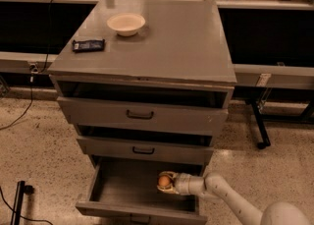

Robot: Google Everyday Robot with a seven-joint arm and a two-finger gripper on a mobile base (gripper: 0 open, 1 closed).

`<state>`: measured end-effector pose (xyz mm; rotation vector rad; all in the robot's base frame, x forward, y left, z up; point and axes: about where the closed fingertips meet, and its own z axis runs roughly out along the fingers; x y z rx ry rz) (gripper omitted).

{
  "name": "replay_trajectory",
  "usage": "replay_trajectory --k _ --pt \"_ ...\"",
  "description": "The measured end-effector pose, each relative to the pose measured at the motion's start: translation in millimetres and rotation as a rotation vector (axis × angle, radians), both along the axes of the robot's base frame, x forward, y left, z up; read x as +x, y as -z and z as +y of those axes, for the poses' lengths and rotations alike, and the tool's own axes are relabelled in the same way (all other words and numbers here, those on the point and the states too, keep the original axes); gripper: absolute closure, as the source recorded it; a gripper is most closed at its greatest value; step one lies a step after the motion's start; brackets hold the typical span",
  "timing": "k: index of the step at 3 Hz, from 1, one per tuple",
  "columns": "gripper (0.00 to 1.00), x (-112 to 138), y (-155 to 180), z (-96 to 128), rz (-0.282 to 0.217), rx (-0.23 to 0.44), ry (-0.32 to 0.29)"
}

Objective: Place orange into bottom drawer

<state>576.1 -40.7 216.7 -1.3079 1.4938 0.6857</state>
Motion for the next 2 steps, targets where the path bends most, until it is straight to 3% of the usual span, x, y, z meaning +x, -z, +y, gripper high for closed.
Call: replay_trajectory --k 1,2 --pt "1.0 4 15 5 0.029 0.011 -0.03" --pt "0.82 5 28 19 0.067 0.004 -0.073"
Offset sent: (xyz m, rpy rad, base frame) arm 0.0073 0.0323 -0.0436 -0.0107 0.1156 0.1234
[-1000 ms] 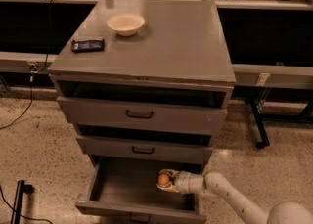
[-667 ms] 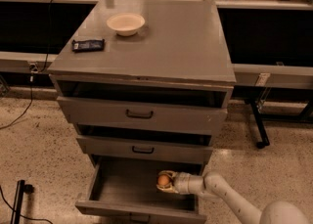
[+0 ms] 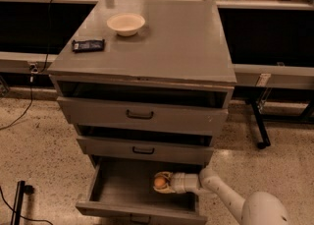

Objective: Place orange into bottom drawer

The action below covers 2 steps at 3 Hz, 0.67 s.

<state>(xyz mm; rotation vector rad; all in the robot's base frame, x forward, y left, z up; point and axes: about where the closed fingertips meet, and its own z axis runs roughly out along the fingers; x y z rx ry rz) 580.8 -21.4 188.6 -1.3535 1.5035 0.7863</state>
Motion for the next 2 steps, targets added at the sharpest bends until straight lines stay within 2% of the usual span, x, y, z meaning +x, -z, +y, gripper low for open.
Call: replay_trajectory --k 1,2 --pt "0.59 -0.3 5.8 12.1 0.02 0.004 -0.039" --pt "0.36 -1.2 6.1 14.8 0.021 0.006 -0.043"
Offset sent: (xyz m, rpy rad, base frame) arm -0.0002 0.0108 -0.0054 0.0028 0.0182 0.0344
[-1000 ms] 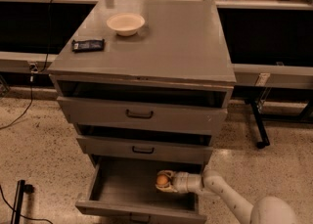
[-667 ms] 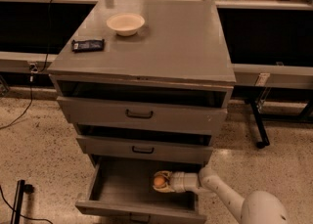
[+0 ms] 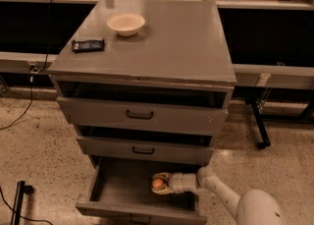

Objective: Place orange into bottom drawer

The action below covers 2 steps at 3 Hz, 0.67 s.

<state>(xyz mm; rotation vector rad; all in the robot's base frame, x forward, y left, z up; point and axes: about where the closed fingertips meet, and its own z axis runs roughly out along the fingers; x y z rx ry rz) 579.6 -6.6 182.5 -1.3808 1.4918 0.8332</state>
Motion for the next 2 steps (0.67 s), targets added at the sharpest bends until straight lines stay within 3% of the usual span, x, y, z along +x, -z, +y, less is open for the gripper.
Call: replay_trajectory --k 1,2 --pt "0.12 -1.2 0.6 2.6 0.002 0.002 -0.003" --pt "0.0 -2.9 0.7 4.8 0.004 0.004 -0.005"
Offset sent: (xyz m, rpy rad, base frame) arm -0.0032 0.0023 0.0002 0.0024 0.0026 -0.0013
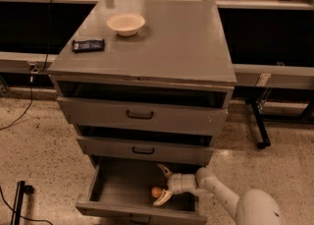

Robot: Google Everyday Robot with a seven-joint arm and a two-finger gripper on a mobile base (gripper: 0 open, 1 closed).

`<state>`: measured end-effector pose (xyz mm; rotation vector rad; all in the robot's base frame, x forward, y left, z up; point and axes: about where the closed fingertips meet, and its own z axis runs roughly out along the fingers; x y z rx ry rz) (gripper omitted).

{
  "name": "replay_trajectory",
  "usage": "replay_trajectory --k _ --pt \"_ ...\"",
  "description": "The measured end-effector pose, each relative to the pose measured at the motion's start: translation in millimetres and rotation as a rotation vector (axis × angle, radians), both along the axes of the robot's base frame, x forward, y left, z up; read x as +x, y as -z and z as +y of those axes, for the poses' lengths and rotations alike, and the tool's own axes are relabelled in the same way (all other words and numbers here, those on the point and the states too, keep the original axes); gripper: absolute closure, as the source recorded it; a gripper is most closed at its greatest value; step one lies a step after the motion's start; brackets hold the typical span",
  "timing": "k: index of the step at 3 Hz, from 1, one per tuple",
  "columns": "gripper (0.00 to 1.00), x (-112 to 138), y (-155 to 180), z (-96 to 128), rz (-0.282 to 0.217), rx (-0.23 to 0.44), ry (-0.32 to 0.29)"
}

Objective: Place orange into bottom drawer

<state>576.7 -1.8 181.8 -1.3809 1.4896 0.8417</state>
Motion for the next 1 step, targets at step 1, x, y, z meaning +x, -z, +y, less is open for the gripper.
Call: replay_trajectory --k 1 --pt "0.0 0.0 0.0 0.0 0.0 0.0 0.0"
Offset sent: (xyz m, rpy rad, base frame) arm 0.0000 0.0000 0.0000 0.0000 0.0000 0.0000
